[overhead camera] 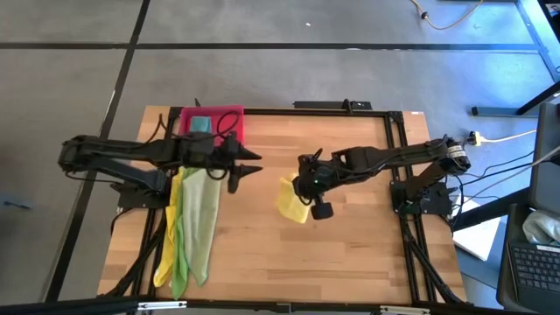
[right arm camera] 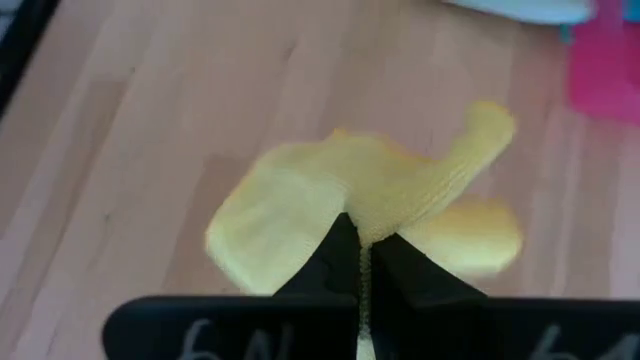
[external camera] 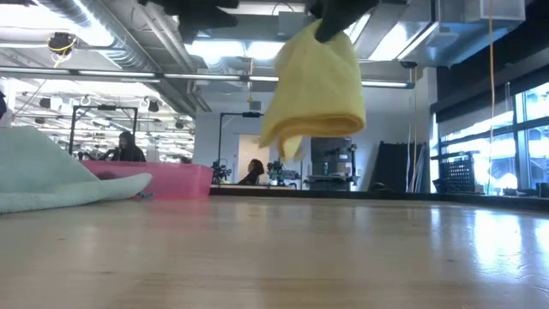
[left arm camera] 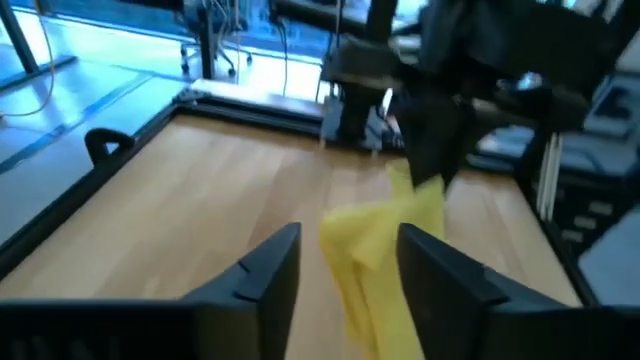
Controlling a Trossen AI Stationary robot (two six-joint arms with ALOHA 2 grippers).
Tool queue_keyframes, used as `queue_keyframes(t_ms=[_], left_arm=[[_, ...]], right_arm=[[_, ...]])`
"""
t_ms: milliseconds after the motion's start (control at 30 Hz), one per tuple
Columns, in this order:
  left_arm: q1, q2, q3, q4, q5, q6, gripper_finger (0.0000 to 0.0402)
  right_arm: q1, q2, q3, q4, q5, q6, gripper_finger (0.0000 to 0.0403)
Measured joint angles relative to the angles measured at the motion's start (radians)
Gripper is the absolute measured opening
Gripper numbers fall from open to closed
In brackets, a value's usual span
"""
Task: Fold microfiber towels
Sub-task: Put the folded right yellow microfiber towel into the pink bin
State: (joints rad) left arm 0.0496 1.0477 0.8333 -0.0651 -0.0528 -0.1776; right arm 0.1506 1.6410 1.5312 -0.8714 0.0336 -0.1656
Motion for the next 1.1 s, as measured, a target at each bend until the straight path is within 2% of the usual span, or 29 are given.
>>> queue_keyframes(t_ms=[200,467,633,733,900,1100], left_arm=[[0.039,0.057,0.001,0.158,0.024,-0.001,0.0189],[0.097,0.187,0.001,0.290,0.312,-0.004,0.0190],[0.129,0.234,0.001,0.370,0.424,-0.004,0.0190],[0.150,0.240,0.001,0.433,0.488,-0.026,0.0190],[0.163,0.250,0.072,0.377,0.556,0.034,0.0190],[0.163,0.334,0.172,0.210,0.624,0.158,0.0190]], right_arm=[[-0.011,0.008,0.029,-0.043,-0.098,-0.101,0.0002],[-0.012,0.008,0.101,-0.123,-0.134,-0.226,0.0002],[-0.030,0.008,0.116,-0.121,-0.142,-0.236,0.0002],[-0.047,0.008,0.116,-0.121,-0.205,-0.237,0.0002],[-0.070,0.031,0.115,-0.102,-0.322,-0.236,0.0002],[-0.067,0.054,0.121,-0.074,-0.369,-0.236,0.0002]])
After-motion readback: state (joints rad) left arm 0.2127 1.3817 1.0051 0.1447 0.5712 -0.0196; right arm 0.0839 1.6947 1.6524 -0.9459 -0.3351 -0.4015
